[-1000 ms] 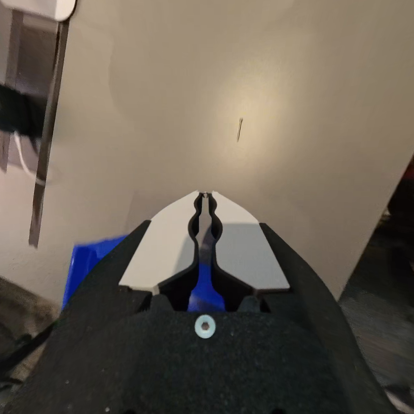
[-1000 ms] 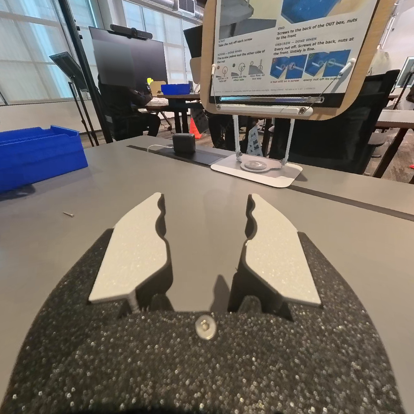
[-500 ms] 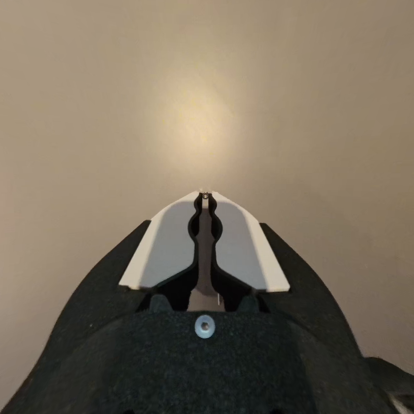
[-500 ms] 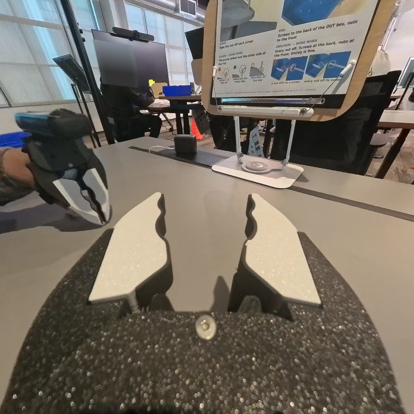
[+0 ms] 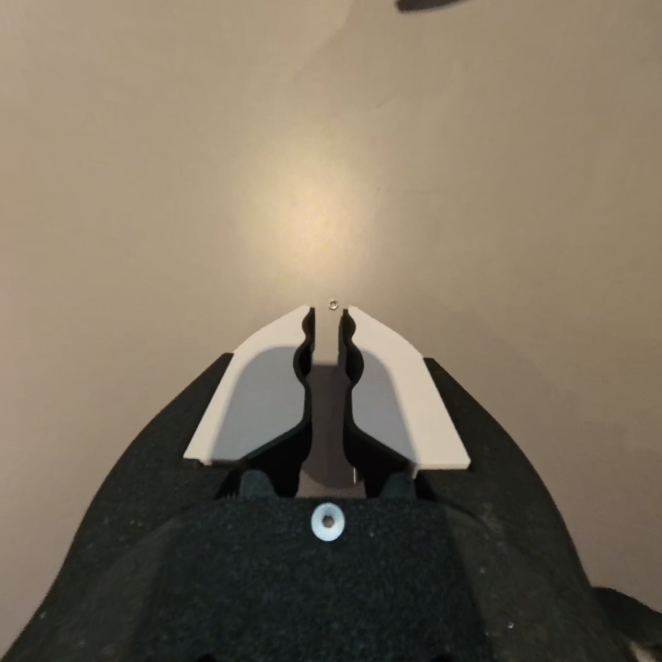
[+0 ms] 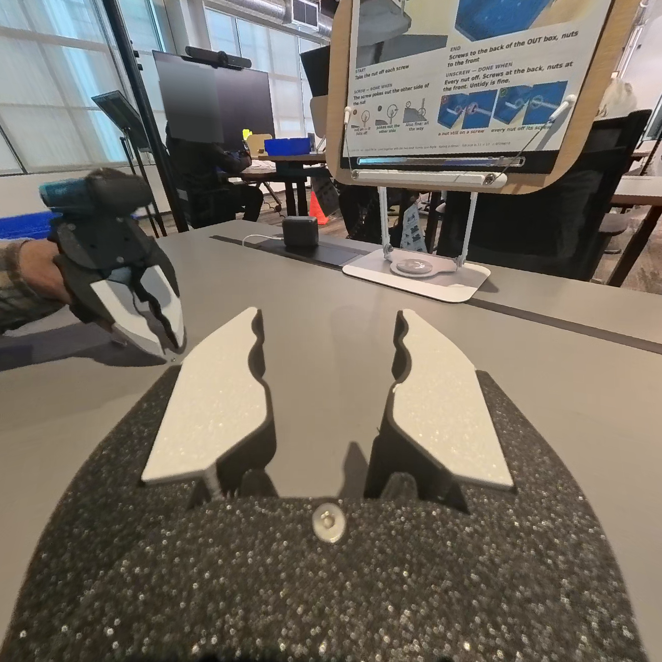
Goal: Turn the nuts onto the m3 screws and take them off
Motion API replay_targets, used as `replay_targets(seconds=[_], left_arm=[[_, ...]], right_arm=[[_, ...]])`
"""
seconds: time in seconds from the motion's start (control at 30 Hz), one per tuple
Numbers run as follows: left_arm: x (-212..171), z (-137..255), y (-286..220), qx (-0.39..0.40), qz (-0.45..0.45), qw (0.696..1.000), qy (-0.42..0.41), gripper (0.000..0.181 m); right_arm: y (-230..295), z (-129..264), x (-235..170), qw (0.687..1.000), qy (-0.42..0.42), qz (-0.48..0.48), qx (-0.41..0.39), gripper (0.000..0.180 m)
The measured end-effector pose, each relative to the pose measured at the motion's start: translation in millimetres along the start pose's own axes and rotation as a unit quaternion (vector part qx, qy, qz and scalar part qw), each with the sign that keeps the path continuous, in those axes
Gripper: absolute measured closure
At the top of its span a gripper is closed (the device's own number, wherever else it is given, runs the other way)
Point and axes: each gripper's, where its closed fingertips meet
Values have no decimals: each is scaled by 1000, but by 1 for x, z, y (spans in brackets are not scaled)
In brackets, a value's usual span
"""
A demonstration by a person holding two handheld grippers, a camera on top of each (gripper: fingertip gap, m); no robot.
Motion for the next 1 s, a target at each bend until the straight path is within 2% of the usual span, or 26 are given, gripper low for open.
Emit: replay_targets(seconds=[0.17,0.43,0.63,1.0], left_arm=[[-4,35,10,11,23,998,-52,164],[-52,72,15,45,39,996,-69,158],[-67,65,0,44,27,997,-58,157],[-65,40,-8,32,2,999,-12,160]], right_arm=[[0,1,0,1000,1,0,1,110],[3,0,-1,1000,4,2,5,110],[4,0,-2,1000,6,3,6,110],[4,2,-2,1000,7,3,7,110]])
Point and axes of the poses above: each gripper's, where its closed fingertips meet, z back along the fingers, x out of its top, y = z × x across the jaws, and after that the axes turned 8 degrees about x, right-handed
